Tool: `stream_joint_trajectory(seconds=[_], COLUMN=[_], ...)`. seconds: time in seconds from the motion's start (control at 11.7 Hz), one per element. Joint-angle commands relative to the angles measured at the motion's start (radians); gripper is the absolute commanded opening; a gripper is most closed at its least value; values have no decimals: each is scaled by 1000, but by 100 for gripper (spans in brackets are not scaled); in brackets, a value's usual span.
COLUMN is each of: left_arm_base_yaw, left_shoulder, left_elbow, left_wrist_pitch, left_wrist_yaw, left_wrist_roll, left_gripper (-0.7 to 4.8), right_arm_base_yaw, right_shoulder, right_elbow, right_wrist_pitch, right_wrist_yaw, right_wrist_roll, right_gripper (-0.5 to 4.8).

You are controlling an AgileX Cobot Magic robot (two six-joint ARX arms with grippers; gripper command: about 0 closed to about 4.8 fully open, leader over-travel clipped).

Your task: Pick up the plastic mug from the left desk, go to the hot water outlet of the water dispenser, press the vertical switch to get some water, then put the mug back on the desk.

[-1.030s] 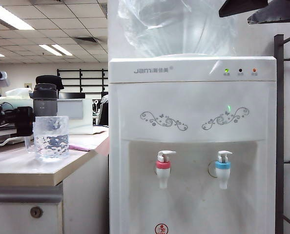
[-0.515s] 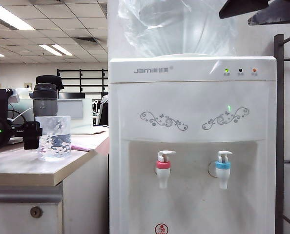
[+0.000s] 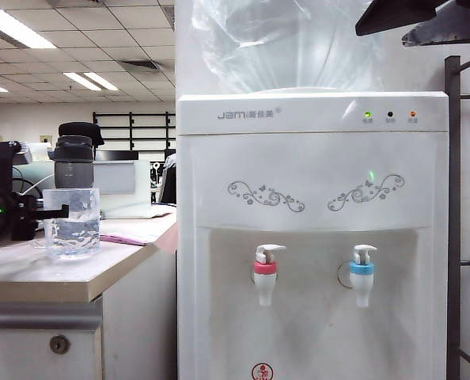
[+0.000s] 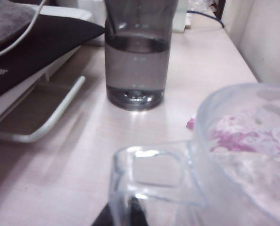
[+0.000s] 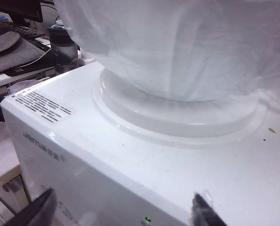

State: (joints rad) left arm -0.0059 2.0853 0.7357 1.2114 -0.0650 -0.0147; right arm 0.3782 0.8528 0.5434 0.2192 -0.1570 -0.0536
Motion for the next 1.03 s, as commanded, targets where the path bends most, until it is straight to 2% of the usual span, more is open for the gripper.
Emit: stream_joint_trajectory(seconds=[0.09,1.03], left_arm_base_yaw=[0,-7], left_shoulder=[-2,-2], left_elbow=[-1,-3], left_wrist_pitch=[2,-13], left_wrist_yaw=[2,5], left_wrist_roll=[8,6], left_gripper=[-6,-5], right_arm_base_yaw=[1,1], right_shoulder=[-2,-2], right_elbow=[4,4], right_wrist_pitch=[18,7], right_wrist_yaw=[2,2], right_wrist_roll=[-3,-3], right_gripper=[373,373])
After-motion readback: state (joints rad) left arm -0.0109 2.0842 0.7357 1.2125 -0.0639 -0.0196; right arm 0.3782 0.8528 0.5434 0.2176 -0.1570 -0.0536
